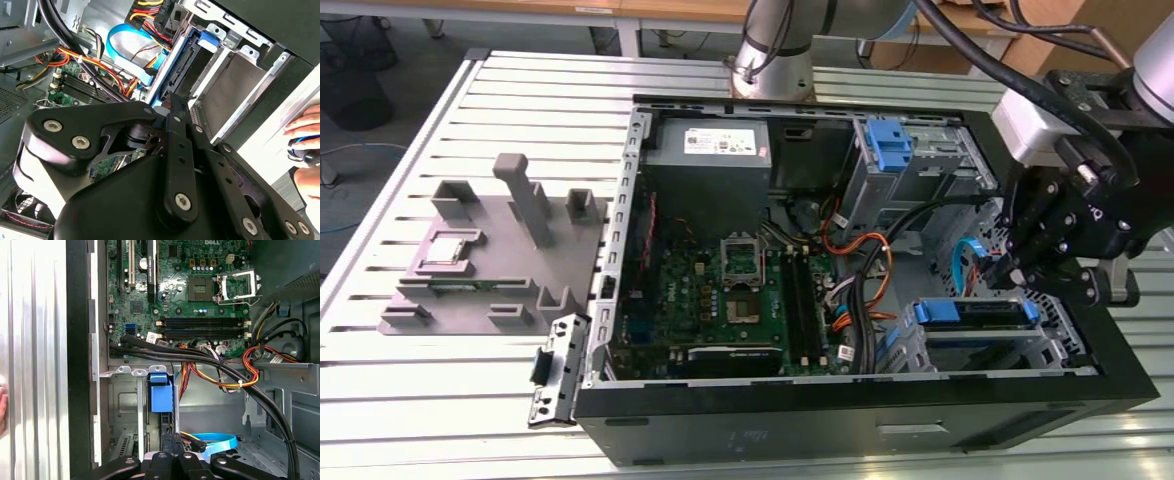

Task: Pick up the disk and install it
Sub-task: 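Insert the first disk wire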

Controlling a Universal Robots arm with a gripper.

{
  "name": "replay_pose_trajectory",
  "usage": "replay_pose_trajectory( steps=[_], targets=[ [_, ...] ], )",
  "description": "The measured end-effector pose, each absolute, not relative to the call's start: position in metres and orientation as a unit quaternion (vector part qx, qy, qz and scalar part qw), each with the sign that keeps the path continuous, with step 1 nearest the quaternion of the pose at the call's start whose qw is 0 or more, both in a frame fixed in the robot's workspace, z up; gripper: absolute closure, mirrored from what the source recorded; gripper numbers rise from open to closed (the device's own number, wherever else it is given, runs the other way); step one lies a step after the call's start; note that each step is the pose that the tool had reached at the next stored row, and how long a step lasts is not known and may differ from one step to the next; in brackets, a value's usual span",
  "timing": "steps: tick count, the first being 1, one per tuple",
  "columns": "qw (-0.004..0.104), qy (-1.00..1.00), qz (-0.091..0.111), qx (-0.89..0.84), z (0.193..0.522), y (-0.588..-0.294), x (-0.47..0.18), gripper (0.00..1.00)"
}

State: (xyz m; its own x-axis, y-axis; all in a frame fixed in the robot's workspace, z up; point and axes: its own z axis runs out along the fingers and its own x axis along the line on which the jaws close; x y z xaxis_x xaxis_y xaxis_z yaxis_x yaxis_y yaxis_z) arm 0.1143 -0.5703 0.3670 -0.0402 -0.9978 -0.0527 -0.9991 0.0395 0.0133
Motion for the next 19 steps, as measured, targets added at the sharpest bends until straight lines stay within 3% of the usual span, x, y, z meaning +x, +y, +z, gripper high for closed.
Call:
replay_pose_trajectory(
  steps=[19],
  targets=[
    [0.017, 0.721, 0.026, -0.692, 0.3675, -0.5687, 0.1143, 0.90]
  ],
)
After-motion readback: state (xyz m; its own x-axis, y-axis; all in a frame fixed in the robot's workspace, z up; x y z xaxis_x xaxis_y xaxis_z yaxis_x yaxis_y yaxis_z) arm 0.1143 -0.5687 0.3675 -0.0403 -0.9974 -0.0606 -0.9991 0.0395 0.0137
